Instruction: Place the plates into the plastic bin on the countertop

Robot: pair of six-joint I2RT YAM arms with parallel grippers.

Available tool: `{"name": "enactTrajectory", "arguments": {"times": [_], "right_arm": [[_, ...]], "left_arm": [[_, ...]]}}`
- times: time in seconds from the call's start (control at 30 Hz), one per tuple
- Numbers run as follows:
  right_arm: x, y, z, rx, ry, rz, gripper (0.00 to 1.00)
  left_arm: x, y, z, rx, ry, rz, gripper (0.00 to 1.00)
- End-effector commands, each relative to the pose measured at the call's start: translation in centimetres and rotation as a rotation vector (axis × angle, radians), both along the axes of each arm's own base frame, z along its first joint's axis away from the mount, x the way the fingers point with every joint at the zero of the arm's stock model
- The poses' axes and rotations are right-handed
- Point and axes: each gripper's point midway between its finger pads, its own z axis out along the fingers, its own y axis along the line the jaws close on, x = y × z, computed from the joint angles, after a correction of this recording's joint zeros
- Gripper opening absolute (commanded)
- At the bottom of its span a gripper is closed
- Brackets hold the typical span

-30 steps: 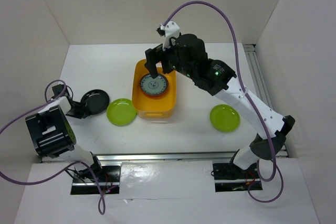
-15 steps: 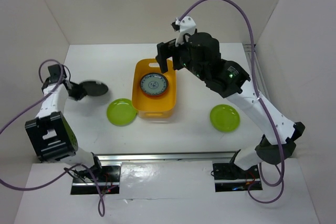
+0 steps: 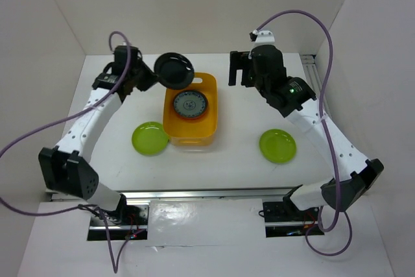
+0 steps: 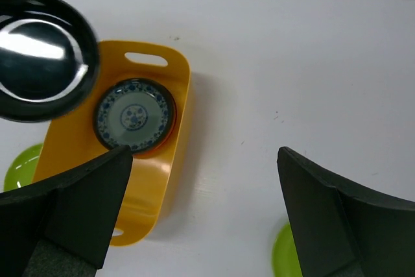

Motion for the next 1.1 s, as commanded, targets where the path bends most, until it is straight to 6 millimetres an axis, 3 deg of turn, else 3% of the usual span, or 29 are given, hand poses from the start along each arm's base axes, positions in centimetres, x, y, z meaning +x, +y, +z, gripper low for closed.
{"name": "enactTrajectory", "arguments": {"times": [0.0, 0.07, 0.1, 0.13, 0.2, 0.63, 0.67, 0.8, 1.0, 1.07], "right_arm": [[-0.2, 0.3, 1.3, 0.070, -0.026, 0.010, 1.00], [0.1, -0.5, 0.9, 0.097, -0.008, 0.015, 1.00], [0.1, -1.1, 0.6, 0.099, 0.000, 0.011, 1.00], [0.3, -1.7, -0.3, 0.094, 0.019, 0.001, 1.00], [0.3, -3.4, -0.2, 0.114, 0.017, -0.029, 1.00], [-0.4, -4.2, -0.5, 0.125, 0.029, -0.024, 1.00], [-0.4, -4.2, -0.5, 0.125, 0.029, -0.024, 1.00], [-0.2, -4.9, -0.7, 0.121, 0.036, -0.043, 1.00], [0.0, -6.8, -1.6, 0.134, 0.060, -0.097, 1.00], [-0.2, -8.4, -2.3, 0.135, 0.087, -0.145, 1.00]], "left_arm": [[1.5, -3.7, -1.9, 0.076, 0.030, -0.082, 0.00], [1.6, -5.9, -3.0, 0.092, 0.057, -0.122, 0.00], [1.9, -6.3, -3.0, 0.108, 0.059, -0.132, 0.00], [2.4, -7.0, -4.5, 0.117, 0.089, -0.144, 0.00], [2.5, -7.6, -5.8, 0.150, 0.122, -0.154, 0.00], [4.0, -7.8, -11.4, 0.203, 0.233, -0.151, 0.00], [4.1, -7.8, -11.1, 0.200, 0.224, -0.151, 0.00], [3.7, -7.9, -12.4, 0.205, 0.262, -0.160, 0.14], [3.7, -7.9, -12.4, 0.210, 0.261, -0.168, 0.40], [3.9, -8.3, -10.9, 0.200, 0.226, -0.195, 0.60]]}}
